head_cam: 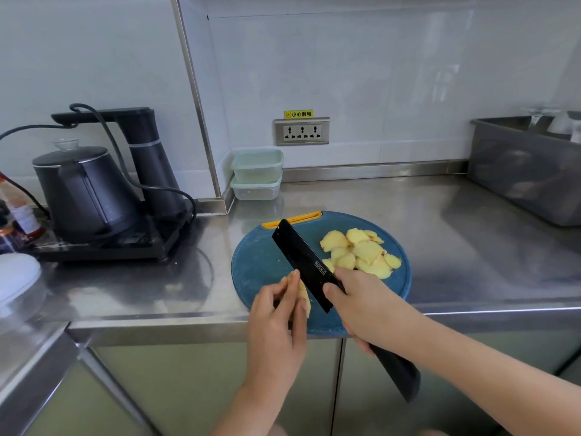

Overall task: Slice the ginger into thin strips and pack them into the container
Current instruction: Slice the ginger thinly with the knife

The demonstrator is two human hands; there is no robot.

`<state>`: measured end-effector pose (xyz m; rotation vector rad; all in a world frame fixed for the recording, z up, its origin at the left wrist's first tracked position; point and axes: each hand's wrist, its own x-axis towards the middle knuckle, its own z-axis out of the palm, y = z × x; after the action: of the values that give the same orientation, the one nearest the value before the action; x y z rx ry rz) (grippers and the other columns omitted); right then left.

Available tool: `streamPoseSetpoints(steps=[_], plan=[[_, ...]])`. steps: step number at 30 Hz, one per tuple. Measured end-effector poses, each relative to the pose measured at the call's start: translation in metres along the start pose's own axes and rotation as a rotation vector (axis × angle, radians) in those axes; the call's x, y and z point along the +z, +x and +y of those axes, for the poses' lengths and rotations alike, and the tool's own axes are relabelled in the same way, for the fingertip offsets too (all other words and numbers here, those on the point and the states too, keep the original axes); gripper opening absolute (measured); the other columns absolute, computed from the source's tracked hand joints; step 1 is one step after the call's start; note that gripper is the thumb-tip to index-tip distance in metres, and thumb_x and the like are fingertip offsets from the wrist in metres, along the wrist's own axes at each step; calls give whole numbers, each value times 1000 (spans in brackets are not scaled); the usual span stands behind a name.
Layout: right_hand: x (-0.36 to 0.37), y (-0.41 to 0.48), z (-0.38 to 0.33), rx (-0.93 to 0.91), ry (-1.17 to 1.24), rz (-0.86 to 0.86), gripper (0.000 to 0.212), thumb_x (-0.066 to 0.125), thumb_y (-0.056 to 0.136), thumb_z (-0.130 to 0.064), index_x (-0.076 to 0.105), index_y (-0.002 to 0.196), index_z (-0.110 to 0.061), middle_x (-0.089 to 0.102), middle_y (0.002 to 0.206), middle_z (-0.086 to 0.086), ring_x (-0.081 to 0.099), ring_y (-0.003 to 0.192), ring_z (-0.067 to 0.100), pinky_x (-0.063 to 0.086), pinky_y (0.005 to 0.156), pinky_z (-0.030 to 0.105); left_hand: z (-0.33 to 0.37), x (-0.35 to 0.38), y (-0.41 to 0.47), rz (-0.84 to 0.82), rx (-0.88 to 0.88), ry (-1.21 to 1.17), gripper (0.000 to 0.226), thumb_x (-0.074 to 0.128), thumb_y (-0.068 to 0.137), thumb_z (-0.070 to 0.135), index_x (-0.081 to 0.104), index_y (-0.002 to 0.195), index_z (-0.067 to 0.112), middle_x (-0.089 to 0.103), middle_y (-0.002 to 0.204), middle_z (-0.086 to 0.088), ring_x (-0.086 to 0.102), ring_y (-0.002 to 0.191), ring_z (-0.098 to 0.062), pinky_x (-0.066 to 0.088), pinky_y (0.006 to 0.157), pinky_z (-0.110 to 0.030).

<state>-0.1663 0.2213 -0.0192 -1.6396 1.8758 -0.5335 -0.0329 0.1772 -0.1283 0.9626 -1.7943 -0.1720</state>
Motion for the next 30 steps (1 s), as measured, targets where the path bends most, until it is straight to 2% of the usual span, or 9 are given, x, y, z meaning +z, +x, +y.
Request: streamPoseSetpoints(steps=[8, 13, 15, 17, 20, 24, 27, 30], plan=[[1, 1, 0, 6, -2, -7, 25, 34, 103, -27, 46, 88, -11, 51, 59, 5, 46, 29, 10, 42, 40, 24, -1, 0, 0, -5, -13, 0, 42, 44, 94, 32, 58, 130, 14, 57, 103, 4, 49, 103, 1, 37, 94, -9], [-1, 4, -1, 2, -26, -38, 26, 33, 102, -25, 45, 85, -9, 48, 56, 5, 45, 26, 9, 39, 38, 22, -3, 0, 0, -17, -32, 0, 43, 44, 94, 36, 58, 130, 17, 57, 104, 6, 49, 104, 1, 47, 85, -22], [-3, 5, -4, -13, -86, -27, 26, 33, 103, -24, 43, 83, -12, 46, 59, 2, 46, 27, 4, 35, 37, 17, -3, -1, 0, -15, -36, 1, 43, 44, 94, 36, 58, 130, 17, 57, 104, 7, 49, 103, 1, 49, 82, -24], [-4, 7, -5, -31, -142, -27, 26, 33, 103, -23, 42, 81, -14, 44, 62, 0, 49, 37, 7, 34, 41, 17, -3, 0, 0, -13, -39, -5, 43, 44, 93, 35, 59, 130, 17, 56, 105, 9, 48, 104, 2, 49, 83, -23], [-6, 10, -6, -51, -175, -28, 30, 31, 101, -22, 39, 73, -17, 45, 67, 2, 42, 53, 12, 38, 52, 25, -3, 0, 1, -15, -28, -2, 42, 45, 93, 34, 58, 130, 17, 56, 105, 9, 48, 105, 2, 42, 91, -15], [-8, 9, -7, 34, -88, -133, 25, 33, 102, -21, 42, 82, -9, 49, 49, 4, 46, 34, 11, 42, 50, 26, -3, -1, 0, -10, -27, 1, 43, 45, 93, 35, 59, 129, 16, 56, 104, 10, 48, 105, 3, 38, 93, -9], [-10, 9, -10, -24, -145, -121, 25, 31, 101, -21, 47, 87, -8, 47, 61, 4, 43, 45, 13, 40, 46, 26, -4, -1, 1, -6, -26, -6, 42, 46, 93, 34, 60, 128, 16, 57, 103, 9, 49, 104, 3, 41, 91, -11], [-8, 15, -12, -52, -208, -120, 29, 31, 100, -20, 45, 77, -12, 46, 66, 4, 42, 52, 14, 39, 47, 25, -4, -1, 1, -18, -34, -12, 43, 46, 93, 34, 60, 129, 16, 58, 104, 8, 49, 104, 3, 46, 85, -15]])
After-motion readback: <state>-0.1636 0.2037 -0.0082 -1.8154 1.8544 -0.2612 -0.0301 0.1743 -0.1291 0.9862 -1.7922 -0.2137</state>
